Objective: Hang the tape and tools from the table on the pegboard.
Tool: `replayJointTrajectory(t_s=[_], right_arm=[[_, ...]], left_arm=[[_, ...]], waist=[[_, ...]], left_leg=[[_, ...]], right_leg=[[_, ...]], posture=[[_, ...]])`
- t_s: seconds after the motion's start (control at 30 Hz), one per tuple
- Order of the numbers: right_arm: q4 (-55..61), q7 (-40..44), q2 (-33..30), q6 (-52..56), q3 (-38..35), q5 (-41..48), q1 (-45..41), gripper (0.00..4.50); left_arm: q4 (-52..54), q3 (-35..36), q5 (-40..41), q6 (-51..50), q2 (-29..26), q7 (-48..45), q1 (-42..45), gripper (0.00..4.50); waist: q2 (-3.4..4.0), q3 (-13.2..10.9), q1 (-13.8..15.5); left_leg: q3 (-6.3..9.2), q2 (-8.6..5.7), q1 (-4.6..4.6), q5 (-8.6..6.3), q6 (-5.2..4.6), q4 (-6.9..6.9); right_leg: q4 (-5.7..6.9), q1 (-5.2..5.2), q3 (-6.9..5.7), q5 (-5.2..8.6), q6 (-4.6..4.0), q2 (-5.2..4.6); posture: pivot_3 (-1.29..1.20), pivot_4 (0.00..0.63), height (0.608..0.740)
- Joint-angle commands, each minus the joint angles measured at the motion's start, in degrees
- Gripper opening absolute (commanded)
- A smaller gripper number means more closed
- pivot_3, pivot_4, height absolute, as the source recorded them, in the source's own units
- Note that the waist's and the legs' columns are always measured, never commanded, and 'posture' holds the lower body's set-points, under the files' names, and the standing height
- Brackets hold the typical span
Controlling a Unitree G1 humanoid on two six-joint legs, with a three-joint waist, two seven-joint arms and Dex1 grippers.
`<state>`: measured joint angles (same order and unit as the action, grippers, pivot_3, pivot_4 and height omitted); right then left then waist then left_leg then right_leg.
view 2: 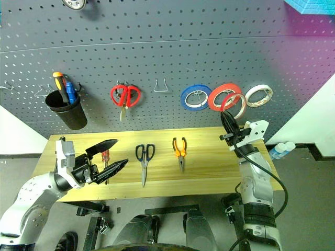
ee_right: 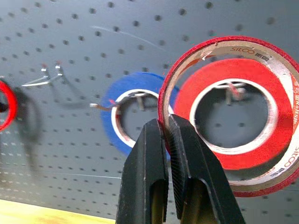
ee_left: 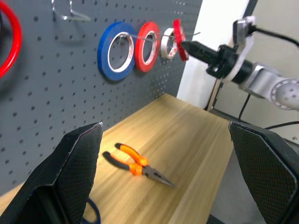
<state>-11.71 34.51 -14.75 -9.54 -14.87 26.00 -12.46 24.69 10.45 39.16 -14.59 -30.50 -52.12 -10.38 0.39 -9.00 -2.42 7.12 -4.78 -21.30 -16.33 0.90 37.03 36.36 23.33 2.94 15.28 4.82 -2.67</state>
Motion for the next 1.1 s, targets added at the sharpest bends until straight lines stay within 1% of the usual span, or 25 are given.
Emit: replayJointTrajectory(t_s=[0.03,0.13,0.2,0.23,0.43,0.53,0.57,0.6,0.67,0.73,0.87,0.97,1.0,1.03,1.1], right_arm=[[-3.5,1.2,-0.9,-3.1,-0.3,-1.2,-2.4,0.02],[-8.1,1.9,-1.2,-5.0,-0.4,-2.5,-4.0,0.02],[-11.5,2.6,-1.4,-6.7,-0.4,-3.4,-4.9,0.57],[-12.6,3.0,-1.4,-7.2,-0.6,-3.3,-5.4,0.76],[-13.5,3.6,-1.4,-8.0,-0.6,-3.3,-4.8,2.79],[-12.1,3.1,-1.1,-7.4,-0.4,-3.7,-2.5,3.77],[-11.4,2.3,-1.0,-7.0,-0.3,-4.0,-1.6,4.17],[-10.4,1.5,-0.9,-6.4,0.2,-4.8,-0.2,4.42],[-6.2,0.9,-0.1,-3.2,1.3,-4.1,3.2,4.47],[-0.5,-2.5,0.6,0.6,3.4,-6.5,7.1,4.47],[12.1,-9.1,1.7,14.2,9.0,-8.5,11.1,4.47],[16.4,-14.0,2.4,23.8,13.5,-12.1,10.5,4.47],[16.9,-15.5,3.4,27.7,14.0,-11.3,9.8,4.47],[17.0,-16.7,4.0,31.2,14.9,-11.4,8.8,4.47],[16.1,-17.6,4.9,34.9,17.4,-12.7,6.6,4.47]], left_arm=[[4.7,-0.1,1.6,-2.4,-0.5,2.7,1.2,4.5],[6.5,-0.3,2.0,-4.4,-0.5,4.5,1.9,4.5],[7.1,-0.3,2.1,-5.3,-0.5,5.2,2.4,4.5],[7.4,-0.3,2.2,-5.7,-0.5,5.6,2.6,4.5],[8.8,0.0,3.1,-7.6,-0.7,7.4,3.2,4.5],[8.9,0.1,3.2,-7.8,-0.9,7.6,3.2,4.5],[8.9,0.2,3.3,-7.8,-0.8,7.8,3.2,4.5],[8.8,0.3,3.3,-7.8,-0.8,7.8,3.2,4.5],[8.7,0.3,3.0,-7.5,-0.9,7.8,3.0,4.5],[8.6,0.5,2.8,-7.1,-0.9,7.6,2.4,4.5],[8.3,1.6,2.5,-5.8,-0.7,7.0,0.0,4.5],[8.4,1.9,2.1,-5.2,-0.7,6.9,-1.2,4.5],[8.5,2.0,1.9,-4.9,-0.6,7.1,-1.4,4.5],[8.6,2.2,1.7,-4.6,-0.5,7.3,-1.8,4.5],[8.7,2.7,1.1,-3.8,-0.2,7.6,-2.9,4.5]], waist=[[0.0,0.0,-0.1],[0.0,0.0,0.0],[0.0,0.0,0.0],[0.0,0.0,0.0],[0.0,0.0,0.1],[0.0,0.0,0.1],[0.0,0.0,0.1],[0.0,0.0,0.3],[0.01,0.0,0.5],[0.01,0.0,0.4],[0.03,0.0,-0.1],[0.02,-0.1,0.1],[-0.02,-0.1,0.2],[-0.06,-0.1,0.3],[-0.12,-0.3,0.5]], left_leg=[[0.0,0.0,0.0,0.0,0.0,0.0],[-0.01,0.0,0.01,0.0,0.01,0.0],[-0.01,0.0,0.01,0.0,0.01,0.0],[-0.02,0.0,0.01,0.0,0.0,0.0],[-0.01,0.0,0.01,0.0,0.01,0.0],[-0.02,0.0,0.01,0.0,0.01,0.01],[-0.01,0.0,0.01,0.0,0.01,0.0],[-0.01,0.0,0.01,0.0,0.01,0.0],[-0.01,0.0,0.0,0.0,0.01,0.0],[-0.01,0.0,-0.01,0.0,0.01,-0.01],[-0.04,0.0,0.01,0.01,0.02,0.0],[-0.05,0.05,0.02,0.04,0.08,0.01],[-0.03,0.06,0.02,0.05,0.1,0.02],[-0.02,0.07,0.02,0.07,0.13,0.03],[-0.01,0.07,0.01,0.09,0.16,0.04]], right_leg=[[0.0,0.01,0.0,0.0,0.0,0.01],[0.02,0.01,0.0,0.0,0.0,0.01],[0.02,0.0,0.0,-0.01,0.0,0.02],[0.02,0.0,0.0,-0.01,0.0,0.01],[0.02,0.01,0.0,-0.01,0.0,0.02],[0.03,0.0,0.01,-0.01,0.0,0.02],[0.03,0.0,0.0,-0.01,0.0,0.02],[0.03,0.0,0.0,-0.01,0.0,0.02],[0.04,0.01,0.0,-0.01,0.0,0.02],[0.04,0.02,0.01,-0.01,0.0,0.01],[0.11,0.05,0.08,-0.01,-0.02,0.0],[0.14,0.06,0.09,0.05,-0.19,0.03],[0.14,0.06,0.06,0.09,-0.27,0.04],[0.14,0.05,0.05,0.1,-0.28,0.05],[0.13,0.05,0.05,0.1,-0.3,0.05]], posture=[[-0.04,0.144,0.74],[-0.03,0.142,0.74],[-0.03,0.142,0.74],[-0.03,0.141,0.74],[-0.02,0.137,0.74],[-0.02,0.137,0.74],[-0.02,0.135,0.74],[-0.02,0.134,0.74],[-0.02,0.134,0.74],[-0.03,0.141,0.74],[-0.03,0.153,0.74],[-0.03,0.167,0.74],[-0.02,0.172,0.74],[-0.01,0.175,0.74],[0.0,0.181,0.74]])
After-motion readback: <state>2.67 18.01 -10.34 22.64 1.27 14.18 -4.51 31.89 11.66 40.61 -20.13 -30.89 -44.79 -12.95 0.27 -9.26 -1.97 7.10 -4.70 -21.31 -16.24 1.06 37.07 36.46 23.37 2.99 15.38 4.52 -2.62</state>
